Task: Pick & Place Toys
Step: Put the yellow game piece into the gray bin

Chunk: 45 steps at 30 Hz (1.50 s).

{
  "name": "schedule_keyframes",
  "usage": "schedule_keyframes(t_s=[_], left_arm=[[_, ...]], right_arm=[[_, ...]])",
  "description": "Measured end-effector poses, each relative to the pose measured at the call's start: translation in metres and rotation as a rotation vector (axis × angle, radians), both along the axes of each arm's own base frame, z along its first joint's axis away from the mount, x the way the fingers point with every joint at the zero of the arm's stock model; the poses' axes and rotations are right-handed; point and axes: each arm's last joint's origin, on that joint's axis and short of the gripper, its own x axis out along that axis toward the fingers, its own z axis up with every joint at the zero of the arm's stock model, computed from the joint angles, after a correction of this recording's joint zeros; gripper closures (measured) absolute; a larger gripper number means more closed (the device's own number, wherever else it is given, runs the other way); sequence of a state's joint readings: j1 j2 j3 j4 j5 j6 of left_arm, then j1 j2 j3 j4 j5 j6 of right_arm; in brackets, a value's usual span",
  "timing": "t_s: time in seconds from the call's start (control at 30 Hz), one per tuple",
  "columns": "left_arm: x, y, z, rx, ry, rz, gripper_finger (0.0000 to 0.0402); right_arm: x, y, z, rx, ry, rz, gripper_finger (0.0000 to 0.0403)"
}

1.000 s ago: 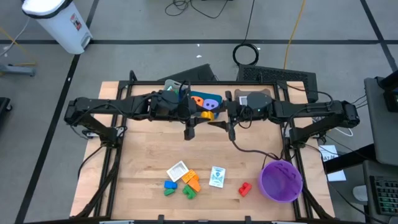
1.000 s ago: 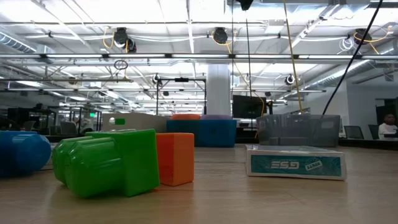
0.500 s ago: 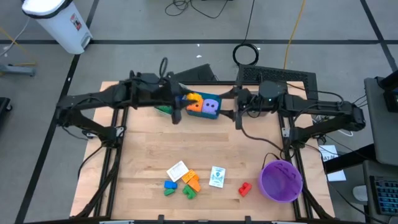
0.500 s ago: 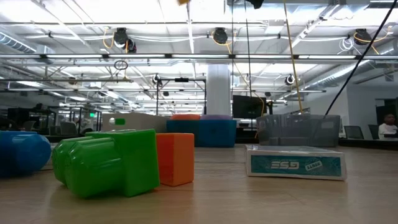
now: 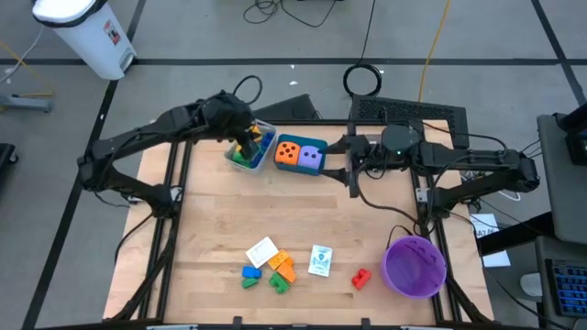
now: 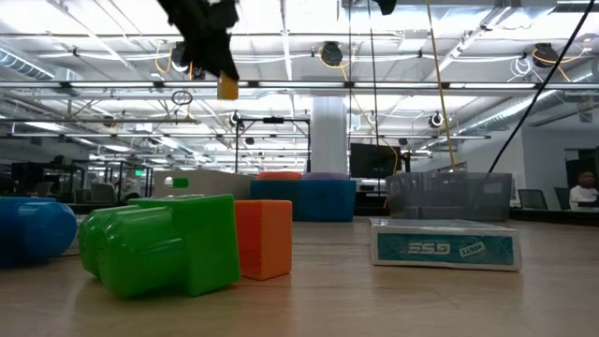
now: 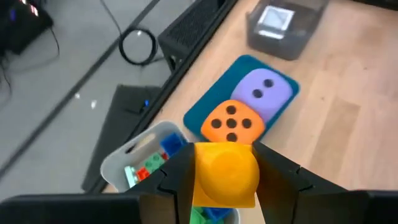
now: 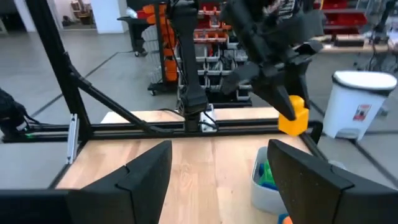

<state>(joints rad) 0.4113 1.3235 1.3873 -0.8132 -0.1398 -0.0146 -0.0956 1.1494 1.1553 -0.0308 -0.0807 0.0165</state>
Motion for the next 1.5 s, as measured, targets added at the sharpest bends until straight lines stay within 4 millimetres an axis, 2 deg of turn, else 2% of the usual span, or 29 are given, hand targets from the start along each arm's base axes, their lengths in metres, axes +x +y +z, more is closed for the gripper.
schedule_keyframes(t_s=[0.23, 0.43, 0.57, 0.77, 0.97, 1.23, 1.5], left_arm=[[-0.007, 0.034, -0.050, -0.072, -0.046, 0.157, 0.0266], [-0.019, 0.058, -0.087, -0.106, -0.117, 0.328, 0.0266], [-0.026, 0.072, -0.111, -0.134, -0.097, 0.459, 0.0266], [-0.025, 0.093, -0.140, -0.181, -0.032, 0.536, 0.0266], [-0.018, 0.110, -0.156, -0.192, -0.081, 0.581, 0.0266], [-0.013, 0.119, -0.176, -0.224, -0.062, 0.608, 0.0266], [-0.011, 0.124, -0.181, -0.218, -0.069, 0.616, 0.0264]], right_arm=[[0.004, 0.000, -0.013, 0.106, 0.028, -0.014, 0.0149], [0.005, -0.001, -0.043, 0.189, 0.107, -0.030, 0.0151], [0.006, -0.001, -0.060, 0.235, 0.073, -0.034, 0.0152], [0.005, -0.001, -0.075, 0.233, -0.022, -0.029, 0.0152], [0.004, -0.003, -0.082, 0.230, -0.027, -0.036, 0.0152], [0.003, -0.012, -0.085, 0.231, -0.019, -0.072, 0.0152], [0.002, -0.017, -0.085, 0.230, -0.021, -0.091, 0.0152]])
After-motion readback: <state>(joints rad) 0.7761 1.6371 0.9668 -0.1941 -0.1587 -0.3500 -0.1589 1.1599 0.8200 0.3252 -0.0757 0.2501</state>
